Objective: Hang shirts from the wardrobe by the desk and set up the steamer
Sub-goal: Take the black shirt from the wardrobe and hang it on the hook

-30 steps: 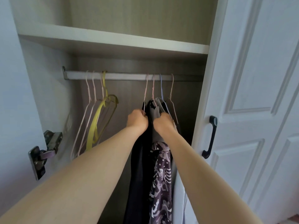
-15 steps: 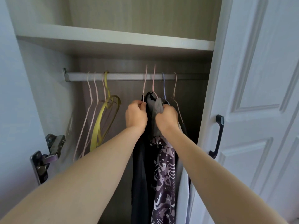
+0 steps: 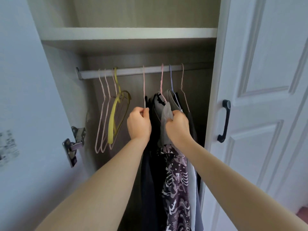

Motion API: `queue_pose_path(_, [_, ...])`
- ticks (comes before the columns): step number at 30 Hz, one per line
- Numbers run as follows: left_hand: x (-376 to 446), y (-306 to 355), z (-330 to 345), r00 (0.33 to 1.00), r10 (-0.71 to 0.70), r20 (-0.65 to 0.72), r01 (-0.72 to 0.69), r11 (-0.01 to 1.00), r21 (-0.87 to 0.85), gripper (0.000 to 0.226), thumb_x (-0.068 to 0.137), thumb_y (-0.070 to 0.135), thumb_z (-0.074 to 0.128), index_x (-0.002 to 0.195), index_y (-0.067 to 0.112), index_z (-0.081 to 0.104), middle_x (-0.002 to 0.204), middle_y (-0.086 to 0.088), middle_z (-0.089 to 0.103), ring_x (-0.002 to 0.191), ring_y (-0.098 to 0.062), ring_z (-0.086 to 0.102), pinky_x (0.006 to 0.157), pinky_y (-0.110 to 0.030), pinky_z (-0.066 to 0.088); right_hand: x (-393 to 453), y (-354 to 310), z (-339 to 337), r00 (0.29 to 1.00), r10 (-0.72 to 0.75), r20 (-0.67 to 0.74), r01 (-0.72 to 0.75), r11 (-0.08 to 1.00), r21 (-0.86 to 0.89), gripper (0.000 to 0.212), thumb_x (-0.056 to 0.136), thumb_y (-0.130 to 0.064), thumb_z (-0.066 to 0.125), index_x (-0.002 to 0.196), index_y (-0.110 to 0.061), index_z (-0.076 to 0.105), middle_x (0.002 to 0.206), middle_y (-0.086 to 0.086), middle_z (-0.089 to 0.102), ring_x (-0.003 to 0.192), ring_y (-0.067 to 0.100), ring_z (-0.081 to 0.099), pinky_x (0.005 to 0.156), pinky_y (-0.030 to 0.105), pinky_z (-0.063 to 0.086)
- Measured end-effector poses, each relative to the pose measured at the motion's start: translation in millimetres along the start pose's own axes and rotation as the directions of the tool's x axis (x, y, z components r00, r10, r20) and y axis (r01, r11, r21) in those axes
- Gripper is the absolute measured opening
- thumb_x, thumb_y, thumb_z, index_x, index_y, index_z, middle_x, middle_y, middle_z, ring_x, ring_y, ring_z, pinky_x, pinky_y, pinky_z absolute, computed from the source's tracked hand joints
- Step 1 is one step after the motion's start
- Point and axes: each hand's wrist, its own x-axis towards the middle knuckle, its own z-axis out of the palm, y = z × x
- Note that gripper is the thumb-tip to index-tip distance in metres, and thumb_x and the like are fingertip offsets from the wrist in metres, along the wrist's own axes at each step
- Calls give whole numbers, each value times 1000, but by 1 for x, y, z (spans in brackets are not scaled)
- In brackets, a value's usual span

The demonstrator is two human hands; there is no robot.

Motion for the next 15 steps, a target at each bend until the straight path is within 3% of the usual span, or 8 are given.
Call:
queue_pose_path(4, [-36,-7,-9,998,-57,20,58,995,-80,23,96,25,54,91,7,66,77,-5,65,74,-23,62,67,-37,51,-36,5,-3,999,45,26,-45,999,1,20,93,-5,50,112,-11,53,106,6,57,87,19,61,61,25,52])
queue_pose_path(9, [-78,-1,-26,992,-124,30,127,977,-171,22,95,26,54,92,9,66,77,-5,65,76,-22,63,72,-39,54,-89,9,-19,998,44,39,-43,999,-29,12,95,-9,48,105,-11,54,105,4,53,80,14,55,55,20,41])
queue_pose_path(11, [-93,5,-36,988,-146,45,152,970,-191,21,95,27,54,93,9,66,80,-6,65,77,-21,63,73,-39,55,-113,10,-29,997,51,55,-50,998,-24,6,96,-11,46,95,-13,52,98,2,50,72,12,50,53,19,36])
queue_pose_path(15, [-129,19,-67,978,-170,120,193,955,-223,21,96,26,53,95,9,65,77,-5,66,71,-16,64,70,-30,53,-158,7,-56,994,88,71,-89,996,2,28,95,-9,46,70,-21,43,82,0,44,58,10,41,40,12,32])
